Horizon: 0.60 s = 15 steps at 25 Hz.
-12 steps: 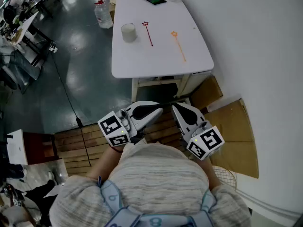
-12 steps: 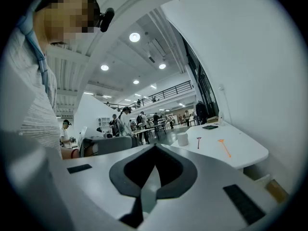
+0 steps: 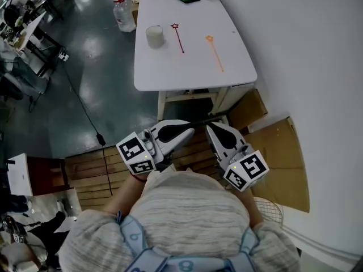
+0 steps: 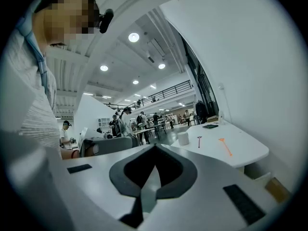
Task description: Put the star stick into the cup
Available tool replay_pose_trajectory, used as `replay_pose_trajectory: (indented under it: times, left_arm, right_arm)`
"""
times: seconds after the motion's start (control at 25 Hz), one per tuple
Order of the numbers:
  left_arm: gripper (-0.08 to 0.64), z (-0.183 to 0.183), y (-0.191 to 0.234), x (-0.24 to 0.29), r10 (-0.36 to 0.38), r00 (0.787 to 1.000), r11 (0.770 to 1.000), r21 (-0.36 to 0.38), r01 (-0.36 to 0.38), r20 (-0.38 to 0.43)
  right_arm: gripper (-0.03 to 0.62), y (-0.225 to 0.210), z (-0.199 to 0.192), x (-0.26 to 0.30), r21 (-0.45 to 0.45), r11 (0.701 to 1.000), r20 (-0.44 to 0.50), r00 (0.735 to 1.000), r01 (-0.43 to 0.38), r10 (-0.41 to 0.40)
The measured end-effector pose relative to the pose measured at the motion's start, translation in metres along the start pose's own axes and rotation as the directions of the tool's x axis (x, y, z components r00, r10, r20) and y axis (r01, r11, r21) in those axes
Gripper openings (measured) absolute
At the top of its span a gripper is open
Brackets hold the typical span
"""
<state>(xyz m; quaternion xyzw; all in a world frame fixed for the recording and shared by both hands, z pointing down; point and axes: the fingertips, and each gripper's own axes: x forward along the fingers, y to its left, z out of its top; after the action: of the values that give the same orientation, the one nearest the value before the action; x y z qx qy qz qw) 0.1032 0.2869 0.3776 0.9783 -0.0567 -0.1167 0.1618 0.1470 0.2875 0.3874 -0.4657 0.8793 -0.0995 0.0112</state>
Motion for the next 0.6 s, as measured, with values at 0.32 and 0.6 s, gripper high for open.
replay_pose_trajectory:
  times: [0.32, 0.6]
  left_arm:
    - [0.023, -0.004, 0.003, -0.003, 0.007, 1.000, 1.000, -0.013, -0.007, 0.005]
    - [0.023, 0.004, 0.031, -0.013, 0.039, 0.999, 0.999, -0.022, -0.039, 0.006]
  right_arm:
    - [0.008, 0.001, -0.006, 0.002, 0.040, 0.999, -0.005, 1.000, -0.022, 0.023]
    - [0.009, 0.007, -0.008, 0.035, 0.058, 0.992, -0.034, 0.993, -0.111, 0.113]
